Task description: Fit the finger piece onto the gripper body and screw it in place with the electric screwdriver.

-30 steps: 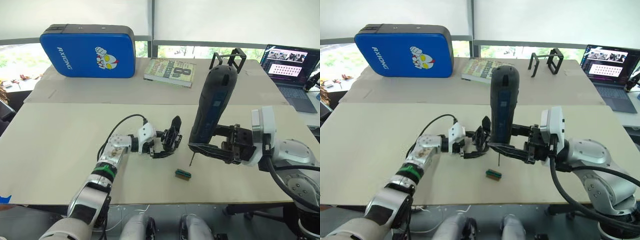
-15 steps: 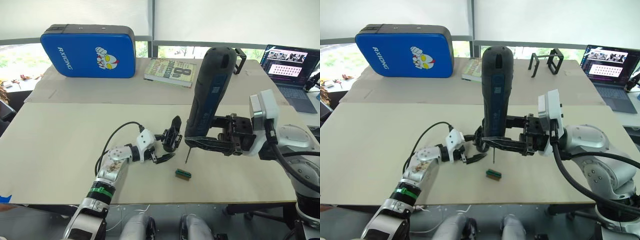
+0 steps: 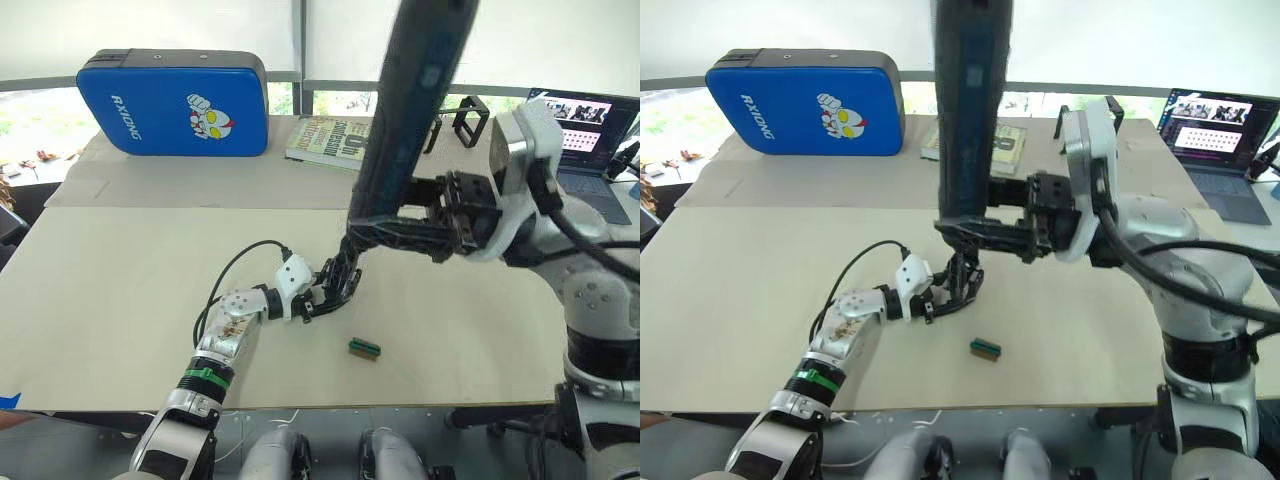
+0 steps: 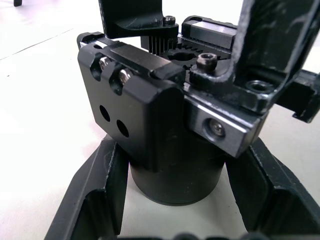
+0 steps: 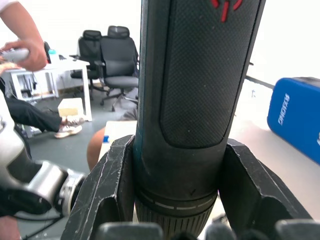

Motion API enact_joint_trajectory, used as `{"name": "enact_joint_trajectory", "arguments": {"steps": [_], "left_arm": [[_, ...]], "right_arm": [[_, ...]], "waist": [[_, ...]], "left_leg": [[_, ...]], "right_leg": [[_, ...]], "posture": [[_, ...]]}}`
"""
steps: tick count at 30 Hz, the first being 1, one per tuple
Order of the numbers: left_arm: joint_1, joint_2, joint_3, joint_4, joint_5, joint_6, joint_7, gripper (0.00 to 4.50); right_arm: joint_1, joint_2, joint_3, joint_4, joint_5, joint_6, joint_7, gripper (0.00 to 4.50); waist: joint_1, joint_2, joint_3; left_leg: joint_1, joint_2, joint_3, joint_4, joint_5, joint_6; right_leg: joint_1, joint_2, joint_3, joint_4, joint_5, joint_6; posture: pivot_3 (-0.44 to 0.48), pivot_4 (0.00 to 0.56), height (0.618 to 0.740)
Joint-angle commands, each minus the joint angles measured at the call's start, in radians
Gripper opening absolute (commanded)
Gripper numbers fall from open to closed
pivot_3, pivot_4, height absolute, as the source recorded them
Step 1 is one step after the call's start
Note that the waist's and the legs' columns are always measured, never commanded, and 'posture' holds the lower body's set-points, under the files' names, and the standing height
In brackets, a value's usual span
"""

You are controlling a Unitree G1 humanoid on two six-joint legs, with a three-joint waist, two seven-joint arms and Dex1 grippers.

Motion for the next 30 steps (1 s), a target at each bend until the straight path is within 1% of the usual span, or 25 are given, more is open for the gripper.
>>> {"name": "enact_joint_trajectory", "arguments": {"steps": [1,7,16,22,30], "left_arm": [[-0.005,-0.004,-0.004,-0.021,-0.009,-0.007,-0.004,2.29],[-0.002,-0.004,-0.008,-0.021,-0.004,-0.01,-0.004,2.29],[-0.001,-0.005,-0.007,-0.023,-0.002,-0.012,0.006,2.29],[0.004,-0.002,-0.006,-0.033,-0.005,-0.01,0.007,2.29],[0.008,0.0,-0.006,-0.04,-0.008,-0.008,0.004,2.29]], "right_arm": [[-0.092,0.034,-0.017,0.03,0.041,0.034,-0.043,1.94],[-0.168,0.092,0.05,0.078,-0.051,0.018,-0.022,1.94],[-0.173,0.159,0.137,0.155,-0.234,-0.095,0.064,1.94],[-0.159,0.178,0.157,0.193,-0.322,-0.158,0.107,1.94],[-0.151,0.195,0.157,0.212,-0.377,-0.184,0.142,1.94]], "waist": [[0.0,0.0,0.0],[-0.001,0.0,0.0],[-0.001,0.0,0.0],[-0.001,0.0,0.0],[-0.003,0.0,0.0]], "left_leg": [[0.0,0.0,0.0,0.0,0.0,0.0],[0.0,-0.001,0.001,0.0,0.0,0.0],[0.0,-0.001,0.001,0.0,-0.001,-0.002],[0.0,0.0,0.002,0.0,0.0,-0.001],[0.0,0.0,0.002,0.0,-0.001,-0.003]], "right_leg": [[0.0,0.0,0.0,0.0,0.0,0.0],[0.0,0.002,0.0,0.0,0.0,0.0],[0.0,0.005,0.0,0.001,0.0,0.0],[0.0,0.006,0.0,0.0,0.0,0.0],[0.0,0.006,0.0,0.0,0.0,0.0]], "posture": [[0.0,0.15,0.74],[0.0,0.15,0.74],[0.0,0.15,0.74],[0.0,0.15,0.74],[0.0,0.15,0.74]]}}
